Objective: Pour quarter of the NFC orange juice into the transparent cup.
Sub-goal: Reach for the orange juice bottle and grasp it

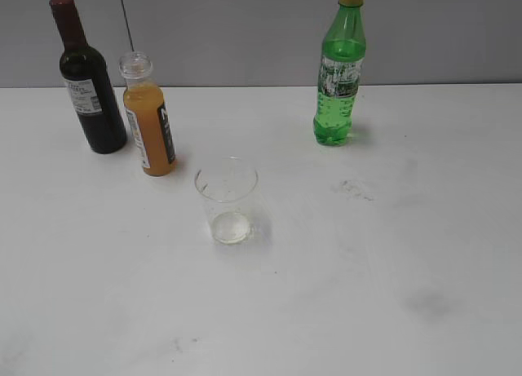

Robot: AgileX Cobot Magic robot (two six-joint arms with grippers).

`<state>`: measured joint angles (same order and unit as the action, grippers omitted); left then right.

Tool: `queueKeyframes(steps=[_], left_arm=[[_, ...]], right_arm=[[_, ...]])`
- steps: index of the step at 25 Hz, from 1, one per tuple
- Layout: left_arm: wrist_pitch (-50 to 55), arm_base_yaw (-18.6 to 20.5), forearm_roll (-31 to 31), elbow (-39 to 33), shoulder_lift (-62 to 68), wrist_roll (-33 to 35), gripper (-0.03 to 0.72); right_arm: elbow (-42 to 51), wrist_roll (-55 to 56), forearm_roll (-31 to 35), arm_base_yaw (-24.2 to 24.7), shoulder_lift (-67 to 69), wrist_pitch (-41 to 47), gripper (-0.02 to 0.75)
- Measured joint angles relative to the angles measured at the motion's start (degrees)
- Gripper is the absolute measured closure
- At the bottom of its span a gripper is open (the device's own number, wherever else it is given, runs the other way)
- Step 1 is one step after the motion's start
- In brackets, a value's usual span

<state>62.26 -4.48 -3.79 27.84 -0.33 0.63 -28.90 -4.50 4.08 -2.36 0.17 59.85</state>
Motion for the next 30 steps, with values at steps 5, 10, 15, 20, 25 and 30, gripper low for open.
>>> queueKeyframes(steps=[5, 10, 15, 20, 25, 30], left_arm=[[0.00, 0.00, 0.00, 0.00, 0.00, 0.00, 0.374], [0.00, 0.00, 0.00, 0.00, 0.00, 0.00, 0.374], [0.00, 0.00, 0.00, 0.00, 0.00, 0.00, 0.374], [0.00, 0.00, 0.00, 0.00, 0.00, 0.00, 0.374], [0.00, 0.00, 0.00, 0.00, 0.00, 0.00, 0.374], [0.00, 0.00, 0.00, 0.00, 0.00, 0.00, 0.374]], right_arm=[[0.00, 0.29, 0.00, 0.00, -0.55, 0.07, 0.166], [0.00, 0.29, 0.00, 0.00, -0.55, 0.07, 0.166], [0.00, 0.29, 0.00, 0.00, -0.55, 0.01, 0.166], [0.00, 0.35, 0.00, 0.00, -0.55, 0.01, 0.166], [0.00, 0.35, 0.00, 0.00, -0.55, 0.01, 0.166], [0.00, 0.35, 0.01, 0.00, -0.55, 0.01, 0.166]])
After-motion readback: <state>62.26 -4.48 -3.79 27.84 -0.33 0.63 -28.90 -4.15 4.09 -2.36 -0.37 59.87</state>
